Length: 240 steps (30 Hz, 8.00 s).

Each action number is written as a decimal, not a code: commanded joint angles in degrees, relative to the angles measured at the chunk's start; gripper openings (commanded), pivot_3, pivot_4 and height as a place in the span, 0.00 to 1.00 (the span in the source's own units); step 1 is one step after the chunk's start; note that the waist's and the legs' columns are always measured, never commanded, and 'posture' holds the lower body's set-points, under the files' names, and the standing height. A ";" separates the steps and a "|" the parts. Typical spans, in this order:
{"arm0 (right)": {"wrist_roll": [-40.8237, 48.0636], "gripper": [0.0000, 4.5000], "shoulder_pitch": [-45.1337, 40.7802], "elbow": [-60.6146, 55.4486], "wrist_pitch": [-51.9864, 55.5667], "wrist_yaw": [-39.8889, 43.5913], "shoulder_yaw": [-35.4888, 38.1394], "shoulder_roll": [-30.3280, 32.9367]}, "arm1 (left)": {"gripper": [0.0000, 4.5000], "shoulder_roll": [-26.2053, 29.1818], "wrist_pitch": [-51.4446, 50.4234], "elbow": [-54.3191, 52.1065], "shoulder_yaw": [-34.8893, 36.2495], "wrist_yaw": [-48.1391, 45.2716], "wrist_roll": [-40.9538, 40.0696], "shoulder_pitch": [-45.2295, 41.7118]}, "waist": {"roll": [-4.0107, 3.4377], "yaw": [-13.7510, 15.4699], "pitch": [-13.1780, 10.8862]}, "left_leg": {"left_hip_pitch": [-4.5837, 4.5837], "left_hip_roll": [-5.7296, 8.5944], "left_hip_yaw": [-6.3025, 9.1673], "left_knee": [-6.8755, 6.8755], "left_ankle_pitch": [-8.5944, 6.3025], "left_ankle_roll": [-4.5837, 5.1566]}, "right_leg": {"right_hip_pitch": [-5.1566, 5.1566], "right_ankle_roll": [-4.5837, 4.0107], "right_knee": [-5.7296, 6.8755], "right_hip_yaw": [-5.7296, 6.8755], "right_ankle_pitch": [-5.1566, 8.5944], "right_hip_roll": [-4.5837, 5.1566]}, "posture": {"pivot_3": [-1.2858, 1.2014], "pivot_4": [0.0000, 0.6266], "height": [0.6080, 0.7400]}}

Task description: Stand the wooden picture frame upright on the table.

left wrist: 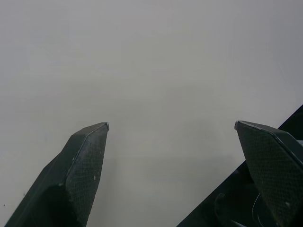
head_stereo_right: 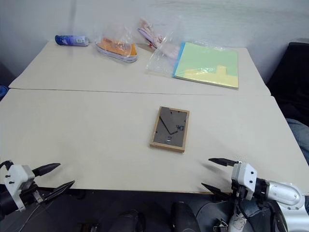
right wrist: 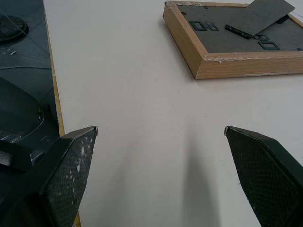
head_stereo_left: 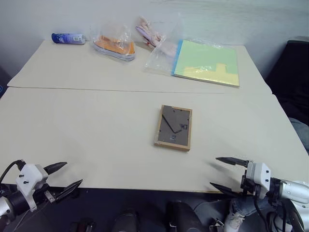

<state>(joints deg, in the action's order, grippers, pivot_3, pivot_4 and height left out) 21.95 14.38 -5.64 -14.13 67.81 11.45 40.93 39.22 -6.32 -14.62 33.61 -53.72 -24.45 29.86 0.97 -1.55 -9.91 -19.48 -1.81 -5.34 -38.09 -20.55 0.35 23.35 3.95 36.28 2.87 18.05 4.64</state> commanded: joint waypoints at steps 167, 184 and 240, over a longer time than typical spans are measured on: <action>4.09 1.00 -33.84 -5.93 11.18 -0.92 -1.83 -4.23 | 0.28 -8.89 -86.18 25.98 -19.32 26.82 -48.75 -65.87 | -0.12 1.31 -0.20 | -0.86 0.05 0.29 -1.01 0.06 0.01 | 0.40 0.21 0.58 0.18 -0.09 -0.18 | 0.52 0.24 1.00; -33.52 1.00 -42.54 23.56 -47.79 -19.64 -13.35 -9.97 | 0.28 -4.68 -83.82 40.69 -30.72 47.95 -82.32 -69.18 | -0.13 -0.15 -0.23 | -0.79 0.00 0.31 -1.04 0.15 -0.16 | 0.41 0.20 0.69 0.17 -0.09 -0.17 | 0.52 0.24 1.00; 16.43 0.64 -30.95 2.06 41.42 -17.08 -10.28 -6.41 | 1.00 8.98 -8.58 3.65 -21.68 -4.38 -8.14 -34.18 | -0.26 -0.05 -0.27 | -0.77 -0.01 0.37 -0.65 0.07 0.00 | 0.43 0.04 0.31 0.23 0.00 -0.01 | 0.52 0.24 1.00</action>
<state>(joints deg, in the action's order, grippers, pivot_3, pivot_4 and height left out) 39.21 -16.72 -0.78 29.43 49.43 -0.27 33.18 48.09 -14.99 -10.35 9.77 -58.21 -32.51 -4.22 0.71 -1.60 -10.18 -20.34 -1.82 -4.98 -38.74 -20.48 0.35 23.85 4.00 36.59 3.10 18.04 4.62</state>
